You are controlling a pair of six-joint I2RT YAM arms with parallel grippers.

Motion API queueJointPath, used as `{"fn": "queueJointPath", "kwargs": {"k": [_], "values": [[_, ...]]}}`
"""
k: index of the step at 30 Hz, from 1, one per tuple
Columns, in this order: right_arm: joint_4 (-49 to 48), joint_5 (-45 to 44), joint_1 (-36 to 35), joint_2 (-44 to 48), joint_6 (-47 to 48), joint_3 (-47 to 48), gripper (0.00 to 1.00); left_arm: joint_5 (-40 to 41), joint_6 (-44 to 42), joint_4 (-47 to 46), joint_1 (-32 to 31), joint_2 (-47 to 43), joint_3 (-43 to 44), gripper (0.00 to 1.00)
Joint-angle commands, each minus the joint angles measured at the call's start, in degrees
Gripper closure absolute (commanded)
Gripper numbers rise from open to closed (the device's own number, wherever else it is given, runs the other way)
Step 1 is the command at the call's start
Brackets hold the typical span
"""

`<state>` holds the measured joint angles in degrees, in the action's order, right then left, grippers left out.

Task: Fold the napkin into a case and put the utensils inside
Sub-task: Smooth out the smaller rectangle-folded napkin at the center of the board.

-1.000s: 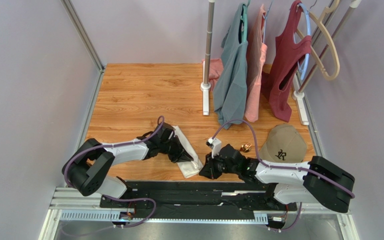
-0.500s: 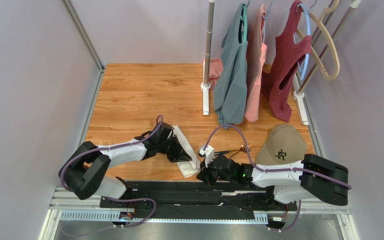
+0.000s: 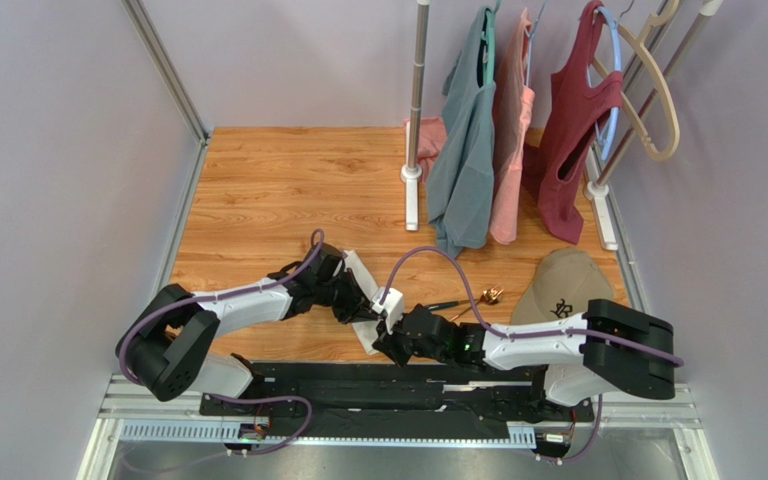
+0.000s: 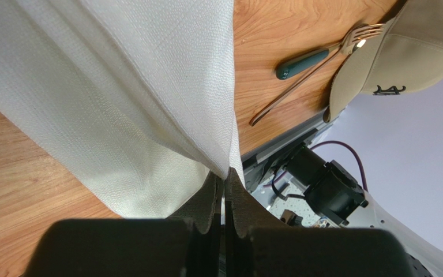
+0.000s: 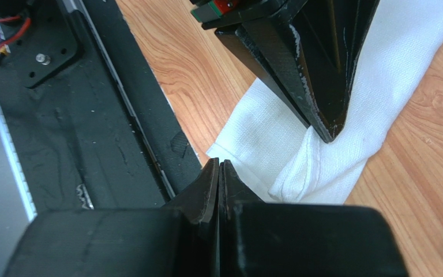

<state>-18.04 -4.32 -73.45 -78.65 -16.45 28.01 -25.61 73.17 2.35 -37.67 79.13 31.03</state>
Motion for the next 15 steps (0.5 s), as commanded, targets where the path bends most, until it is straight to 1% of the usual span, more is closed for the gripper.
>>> {"fn": "queueJointPath", "kwargs": {"k": [1, 6, 10, 15], "values": [[-1.9, -2.0, -0.3, -3.2, 3.4, 3.3, 1.00, -0.4, -0.3, -1.3, 0.4, -2.1, -0.5, 1.00], [-1.3, -4.2, -0.4, -4.1, 5.7, 4.2, 1.00, -0.4, -0.4, -1.3, 0.6, -2.2, -0.9, 1.00], [-0.9, -4.0, -0.5, -4.3, 6.5, 4.9, 1.00, -0.4, 0.0, -2.0, 0.5, -2.3, -1.3, 1.00], [-2.1, -2.7, -0.6, -7.4, 6.6, 5.1, 1.00, -0.3, 0.1, -2.0, 0.5, -2.1, -1.7, 1.00]]}}
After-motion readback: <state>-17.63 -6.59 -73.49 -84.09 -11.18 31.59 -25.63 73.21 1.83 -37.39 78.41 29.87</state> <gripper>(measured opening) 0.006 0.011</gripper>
